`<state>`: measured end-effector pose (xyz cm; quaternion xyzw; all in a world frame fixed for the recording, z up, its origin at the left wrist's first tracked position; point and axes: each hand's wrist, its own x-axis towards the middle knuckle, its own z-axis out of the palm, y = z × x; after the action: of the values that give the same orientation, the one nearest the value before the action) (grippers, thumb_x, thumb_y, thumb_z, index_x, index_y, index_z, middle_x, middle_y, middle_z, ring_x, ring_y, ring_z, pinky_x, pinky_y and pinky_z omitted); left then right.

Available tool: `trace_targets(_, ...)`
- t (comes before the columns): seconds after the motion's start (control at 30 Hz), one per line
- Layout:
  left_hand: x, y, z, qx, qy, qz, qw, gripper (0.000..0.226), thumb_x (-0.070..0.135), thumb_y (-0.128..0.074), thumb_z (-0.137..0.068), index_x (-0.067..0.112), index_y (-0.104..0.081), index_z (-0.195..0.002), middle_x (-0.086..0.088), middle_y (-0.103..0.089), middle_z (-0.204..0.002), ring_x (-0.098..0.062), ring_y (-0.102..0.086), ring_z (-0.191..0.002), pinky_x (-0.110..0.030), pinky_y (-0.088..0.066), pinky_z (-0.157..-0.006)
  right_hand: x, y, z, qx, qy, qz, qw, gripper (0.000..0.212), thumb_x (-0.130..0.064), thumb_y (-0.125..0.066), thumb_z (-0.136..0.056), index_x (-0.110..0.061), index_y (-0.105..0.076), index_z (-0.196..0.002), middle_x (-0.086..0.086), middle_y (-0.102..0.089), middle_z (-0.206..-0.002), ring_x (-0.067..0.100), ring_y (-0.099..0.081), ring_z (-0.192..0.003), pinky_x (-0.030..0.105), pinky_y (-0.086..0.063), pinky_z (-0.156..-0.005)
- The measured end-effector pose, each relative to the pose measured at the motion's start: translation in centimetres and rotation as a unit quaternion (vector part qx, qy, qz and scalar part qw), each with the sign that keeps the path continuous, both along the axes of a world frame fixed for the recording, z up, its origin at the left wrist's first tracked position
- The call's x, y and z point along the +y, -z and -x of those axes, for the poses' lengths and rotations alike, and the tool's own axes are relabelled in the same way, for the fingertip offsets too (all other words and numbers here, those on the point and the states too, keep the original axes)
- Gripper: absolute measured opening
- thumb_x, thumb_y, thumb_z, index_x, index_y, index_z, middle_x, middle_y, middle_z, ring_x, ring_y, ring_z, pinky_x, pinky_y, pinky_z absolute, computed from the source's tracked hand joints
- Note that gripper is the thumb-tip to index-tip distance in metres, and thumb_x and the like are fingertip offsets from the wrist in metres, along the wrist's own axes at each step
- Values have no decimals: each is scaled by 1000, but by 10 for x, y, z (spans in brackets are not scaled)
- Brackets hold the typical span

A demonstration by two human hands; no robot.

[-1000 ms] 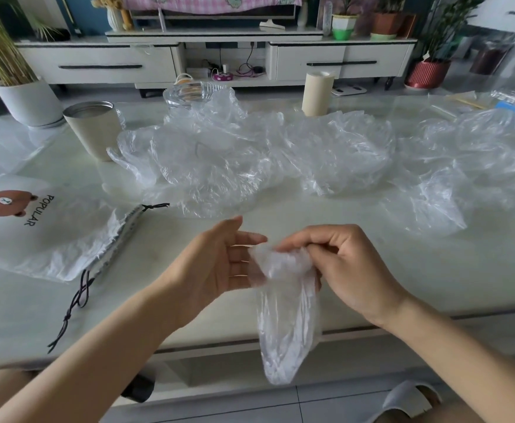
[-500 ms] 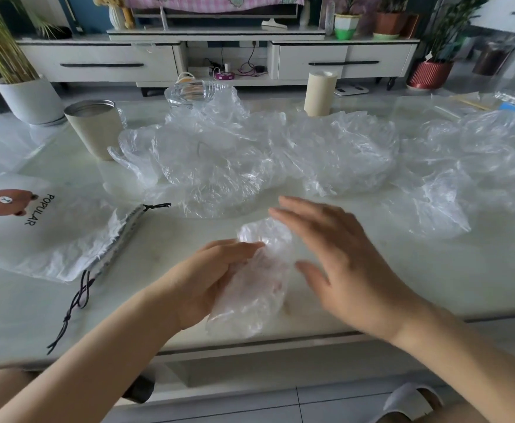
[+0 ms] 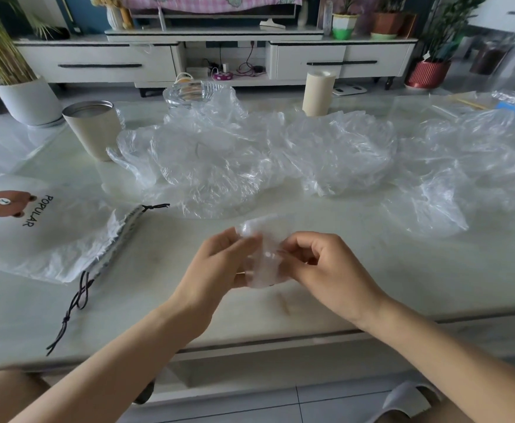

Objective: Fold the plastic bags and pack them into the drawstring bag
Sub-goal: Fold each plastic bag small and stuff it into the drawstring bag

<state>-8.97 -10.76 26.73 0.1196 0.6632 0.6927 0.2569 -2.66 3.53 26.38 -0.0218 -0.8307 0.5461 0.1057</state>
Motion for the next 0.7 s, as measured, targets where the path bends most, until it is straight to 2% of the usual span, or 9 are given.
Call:
trace_targets(0.07,-1,-3,-2,-11,67,-14,998,54,51,-59,-82,4,-61,-108,-14,-70,-96,-30,-67,-91,-46,-55,-82,0,1,2,-24,27,-23,999,19,-13,-63,-86,-15,-64,-68,-6,-61,-58,7,-54,-56,22,-41,-57)
trace_targets(0.1,-1,-4,-5,5,95,-9,995,53,56,-59,-78,11,-64,-106,-10,-70,-96,-25,-68,-90,-41,-56,-79,0,2,2,-30,36,-32,998,19,-14,-62,-86,-16,-63,-67,-5,-59,-56,8,-52,-55,23,-40,-55)
trace_targets(0.17,2,-7,-11,45,103,5,994,22,44,-64,-79,25,-70,-87,1,-70,-81,-13,-68,-78,-33,-58,-73,-2,1,2,-22,41,-40,998,16,-16,-59,-85,-13,-63,-69,2,-61,-59,16,-53,-57,31,-42,-57)
trace_targets(0.23,4,-4,-11,37,48,-3,998,4,20,-64,-87,19,-66,-84,2,-68,-74,-11,-66,-71,-27,-57,-67,-7,-1,3,-1,40,-52,998,16,-16,-60,-85,-14,-64,-70,2,-62,-63,10,-52,-59,30,-43,-59)
trace_targets(0.33,-1,3,0,-25,-44,-27,998,9,8,-52,-92,1,-57,-94,-11,-62,-86,-13,-65,-69,-22,-53,-57,-10,-3,8,16,58,-97,993,18,-23,-63,-87,-17,-63,-69,-8,-58,-69,-1,-50,-64,11,-37,-62)
trace_targets(0.43,-6,1,9,-24,-85,-26,996,13,7,-49,-94,5,-57,-84,-8,-60,-80,-7,-64,-61,-19,-52,-53,-7,-3,16,-10,95,-114,989,26,-31,-62,-87,-11,-62,-71,-9,-55,-73,-1,-49,-65,11,-36,-63)
trace_targets(0.53,-11,-5,15,28,-107,-16,994,14,8,-50,-94,4,-56,-82,-5,-64,-72,-12,-66,-57,-19,-52,-50,-7,-9,26,-33,110,30,993,34,-42,-58,-87,-9,-55,-95,0,-62,-89,8,-57,-72,29,-49,-71)
trace_targets(0.63,-16,-13,16,63,-84,-9,994,11,10,-52,-93,5,-57,-84,-4,-68,-65,-23,-68,-55,-21,-51,-46,-15,-15,31,-141,-3,193,971,53,-37,-62,-83,-15,-39,-125,6,-60,-112,10,-62,-77,22,-53,-63)
trace_targets(0.7,-20,-16,16,85,-77,6,993,8,9,-54,-92,5,-59,-89,-5,-68,-63,-23,-67,-53,-22,-51,-45,-20,-14,35,-152,-20,227,962,45,-23,-66,-85,-12,-47,-123,7,-61,-106,10,-61,-73,18,-48,-57)
